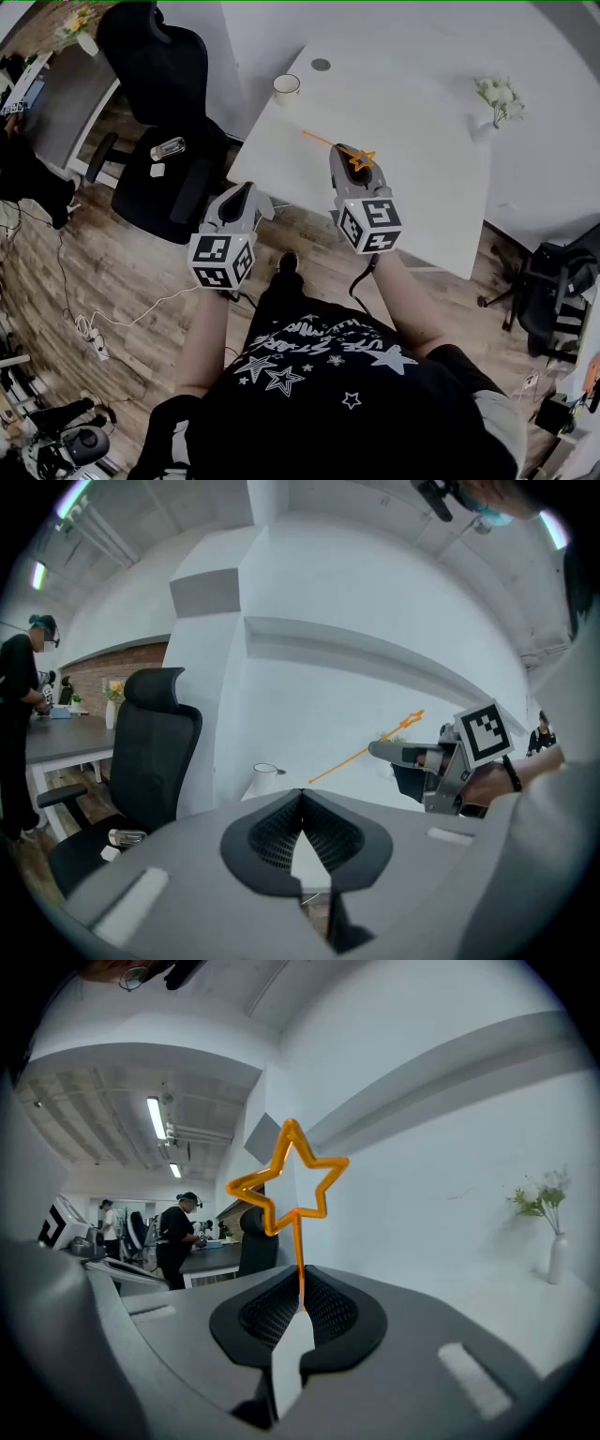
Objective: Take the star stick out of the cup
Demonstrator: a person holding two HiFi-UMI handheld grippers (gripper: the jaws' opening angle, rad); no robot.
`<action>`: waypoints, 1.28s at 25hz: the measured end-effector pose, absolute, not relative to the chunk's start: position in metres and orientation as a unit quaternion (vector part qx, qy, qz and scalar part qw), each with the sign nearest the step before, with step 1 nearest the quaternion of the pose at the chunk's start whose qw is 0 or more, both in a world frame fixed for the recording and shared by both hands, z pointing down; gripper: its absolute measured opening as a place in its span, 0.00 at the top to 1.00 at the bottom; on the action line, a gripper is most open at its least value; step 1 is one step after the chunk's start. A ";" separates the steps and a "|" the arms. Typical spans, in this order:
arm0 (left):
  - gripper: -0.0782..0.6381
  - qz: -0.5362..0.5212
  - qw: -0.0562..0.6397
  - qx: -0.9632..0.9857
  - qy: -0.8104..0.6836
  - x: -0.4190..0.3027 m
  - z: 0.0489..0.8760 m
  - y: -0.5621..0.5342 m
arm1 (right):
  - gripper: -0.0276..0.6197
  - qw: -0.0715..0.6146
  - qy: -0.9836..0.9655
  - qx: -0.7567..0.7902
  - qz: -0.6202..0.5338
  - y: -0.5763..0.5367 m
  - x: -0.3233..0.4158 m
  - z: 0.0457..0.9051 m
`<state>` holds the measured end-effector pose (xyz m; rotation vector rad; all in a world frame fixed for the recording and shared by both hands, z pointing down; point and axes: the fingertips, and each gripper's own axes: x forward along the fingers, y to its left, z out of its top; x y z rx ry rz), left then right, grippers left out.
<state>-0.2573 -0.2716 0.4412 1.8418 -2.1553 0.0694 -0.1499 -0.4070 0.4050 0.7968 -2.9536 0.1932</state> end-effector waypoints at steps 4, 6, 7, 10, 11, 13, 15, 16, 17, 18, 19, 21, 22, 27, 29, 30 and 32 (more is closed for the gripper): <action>0.89 0.022 0.143 0.644 -0.751 -0.225 0.437 -0.252 | 0.91 0.038 -0.964 0.255 0.061 -0.382 -0.117 0.408; 0.89 0.022 0.138 0.645 -0.751 -0.209 0.435 -0.241 | 0.91 0.038 -0.965 0.252 0.061 -0.370 -0.103 0.409; 0.89 0.023 0.136 0.645 -0.751 -0.202 0.434 -0.235 | 0.91 0.038 -0.965 0.251 0.061 -0.364 -0.096 0.410; 0.89 0.023 0.132 0.644 -0.753 -0.184 0.436 -0.218 | 0.91 0.036 -0.966 0.248 0.061 -0.346 -0.078 0.412; 0.89 0.023 0.132 0.643 -0.754 -0.178 0.437 -0.212 | 0.91 0.036 -0.966 0.247 0.061 -0.340 -0.070 0.413; 0.89 0.022 0.132 0.641 -0.756 -0.165 0.437 -0.200 | 0.91 0.037 -0.967 0.245 0.062 -0.327 -0.056 0.414; 0.89 0.022 0.131 0.639 -0.758 -0.154 0.436 -0.189 | 0.91 0.038 -0.968 0.242 0.061 -0.314 -0.042 0.416; 0.89 0.021 0.130 0.638 -0.759 -0.148 0.436 -0.184 | 0.91 0.039 -0.968 0.240 0.061 -0.309 -0.035 0.417; 0.89 0.021 0.130 0.637 -0.760 -0.144 0.436 -0.179 | 0.91 0.040 -0.968 0.240 0.062 -0.303 -0.029 0.418; 0.89 0.020 0.131 0.636 -0.760 -0.140 0.437 -0.174 | 0.91 0.042 -0.968 0.240 0.063 -0.299 -0.023 0.420; 0.89 0.020 0.132 0.634 -0.761 -0.136 0.438 -0.169 | 0.91 0.043 -0.968 0.240 0.064 -0.294 -0.018 0.421; 0.89 0.020 0.135 0.632 -0.762 -0.129 0.440 -0.160 | 0.91 0.045 -0.967 0.241 0.067 -0.286 -0.008 0.424; 0.89 0.021 0.138 0.632 -0.762 -0.125 0.442 -0.155 | 0.91 0.047 -0.967 0.242 0.068 -0.282 -0.003 0.426; 0.89 0.028 0.148 0.635 -0.757 -0.103 0.451 -0.140 | 0.91 0.054 -0.964 0.248 0.079 -0.270 0.021 0.437; 0.89 0.032 0.150 0.636 -0.756 -0.099 0.452 -0.136 | 0.91 0.055 -0.963 0.251 0.084 -0.267 0.026 0.439; 0.89 0.032 0.151 0.636 -0.756 -0.097 0.452 -0.134 | 0.91 0.055 -0.963 0.252 0.084 -0.265 0.028 0.440; 0.89 0.031 0.150 0.637 -0.755 -0.093 0.450 -0.133 | 0.91 0.056 -0.962 0.253 0.084 -0.262 0.033 0.440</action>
